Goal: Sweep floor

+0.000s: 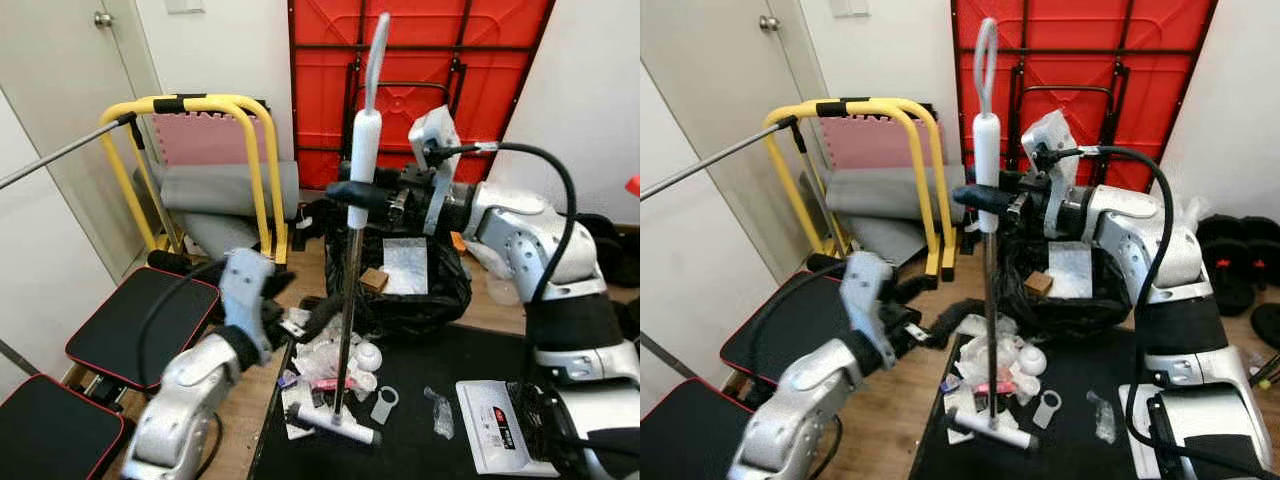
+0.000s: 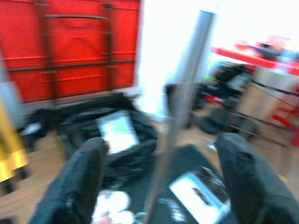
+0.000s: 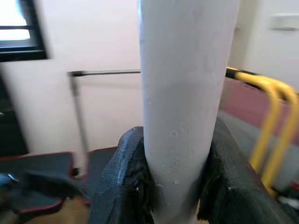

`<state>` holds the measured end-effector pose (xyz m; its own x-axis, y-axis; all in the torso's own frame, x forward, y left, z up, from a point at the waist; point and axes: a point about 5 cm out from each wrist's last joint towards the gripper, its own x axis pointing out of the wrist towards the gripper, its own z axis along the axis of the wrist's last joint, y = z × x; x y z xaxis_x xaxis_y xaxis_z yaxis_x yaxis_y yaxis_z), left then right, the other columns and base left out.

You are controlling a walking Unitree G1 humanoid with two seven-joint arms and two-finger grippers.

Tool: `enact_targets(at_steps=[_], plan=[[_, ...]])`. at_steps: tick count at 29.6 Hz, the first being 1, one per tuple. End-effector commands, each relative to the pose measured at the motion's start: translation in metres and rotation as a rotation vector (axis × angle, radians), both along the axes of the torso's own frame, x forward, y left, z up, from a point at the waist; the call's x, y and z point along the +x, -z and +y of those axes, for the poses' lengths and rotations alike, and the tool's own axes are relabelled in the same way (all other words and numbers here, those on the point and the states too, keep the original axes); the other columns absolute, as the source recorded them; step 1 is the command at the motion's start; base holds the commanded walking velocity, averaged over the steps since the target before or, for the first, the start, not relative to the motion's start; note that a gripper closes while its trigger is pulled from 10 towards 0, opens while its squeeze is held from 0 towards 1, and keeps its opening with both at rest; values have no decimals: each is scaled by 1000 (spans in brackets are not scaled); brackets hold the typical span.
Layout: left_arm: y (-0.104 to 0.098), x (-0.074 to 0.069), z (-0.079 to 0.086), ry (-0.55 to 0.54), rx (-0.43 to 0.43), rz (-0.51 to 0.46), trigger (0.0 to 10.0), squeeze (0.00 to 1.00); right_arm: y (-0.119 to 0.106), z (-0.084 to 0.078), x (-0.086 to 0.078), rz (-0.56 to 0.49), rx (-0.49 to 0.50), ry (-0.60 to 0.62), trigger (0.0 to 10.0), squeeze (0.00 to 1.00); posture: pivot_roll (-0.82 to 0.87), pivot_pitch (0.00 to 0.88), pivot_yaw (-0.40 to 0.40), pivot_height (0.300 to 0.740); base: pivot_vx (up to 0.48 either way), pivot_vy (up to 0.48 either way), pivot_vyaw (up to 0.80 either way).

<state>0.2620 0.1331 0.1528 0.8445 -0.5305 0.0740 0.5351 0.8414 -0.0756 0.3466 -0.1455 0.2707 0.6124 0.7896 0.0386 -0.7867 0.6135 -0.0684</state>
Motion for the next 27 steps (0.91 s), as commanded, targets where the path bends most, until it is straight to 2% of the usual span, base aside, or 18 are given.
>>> enact_targets(at_steps=[1, 2, 3, 4, 5, 6, 9, 10, 12, 16, 18, 25, 27], plan=[[-1, 1, 20, -185, -31, 11, 0, 384, -6, -3, 2, -39, 32, 55, 0, 0, -48, 0, -17, 740, 0, 0, 0], [-1, 1, 20, -185, -31, 11, 0, 384, -6, -3, 2, -39, 32, 55, 0, 0, -48, 0, -17, 740, 0, 0, 0], [-4, 0, 34, -267, -74, 2, 0, 0, -3, -6, 5, -43, 47, 123, 0, 0, -44, 0, -21, 740, 0, 0, 0], [-6, -4, 44, -325, -94, -8, 0, 0, -1, -9, 7, -66, 54, 202, 5765, 0, -42, 0, -22, 740, 0, 0, 0], [-6, -4, 44, -325, -94, -8, 0, 0, -1, -9, 7, -66, 54, 202, 5765, 0, -42, 0, -22, 740, 0, 0, 0], [-6, -7, 51, -375, -108, -13, 0, 0, 2, -11, 8, -73, 75, 256, 6627, 0, -42, 0, -25, 740, 0, 0, 0], [-5, -9, 54, -401, -114, -14, 0, 0, 3, -11, 8, -78, 89, 285, 6627, 0, -42, 0, -25, 740, 0, 0, 0], [-1, -12, 53, -420, -134, 0, 0, 0, 5, -11, 7, -80, 107, 318, 10000, 0, -50, 0, -24, 740, 0, 0, 0], [9, -15, 43, -410, -165, 41, 0, 0, 7, -10, 7, -92, 140, 400, 10000, 0, -55, 0, -27, 740, 0, 0, 0], [12, -17, 38, -399, -174, 54, 0, 0, 8, -9, 6, -95, 150, 429, 10000, 0, -58, 0, -27, 740, 0, 0, 0], [16, -18, 28, -367, -188, 72, 0, 0, 11, -7, 5, -109, 147, 482, 10000, 0, -60, 0, -22, 740, 0, 0, 0], [15, -17, 14, -329, -199, 82, 0, 0, 20, 5, 1, -106, 149, 519, 10000, 0, -62, 0, -20, 740, 0, 0, 0], [16, -18, 11, -337, -186, 95, 0, 0, 23, 10, -1, -102, 162, 537, 10000, 0, -65, 0, -22, 740, 0, 0, -800]])
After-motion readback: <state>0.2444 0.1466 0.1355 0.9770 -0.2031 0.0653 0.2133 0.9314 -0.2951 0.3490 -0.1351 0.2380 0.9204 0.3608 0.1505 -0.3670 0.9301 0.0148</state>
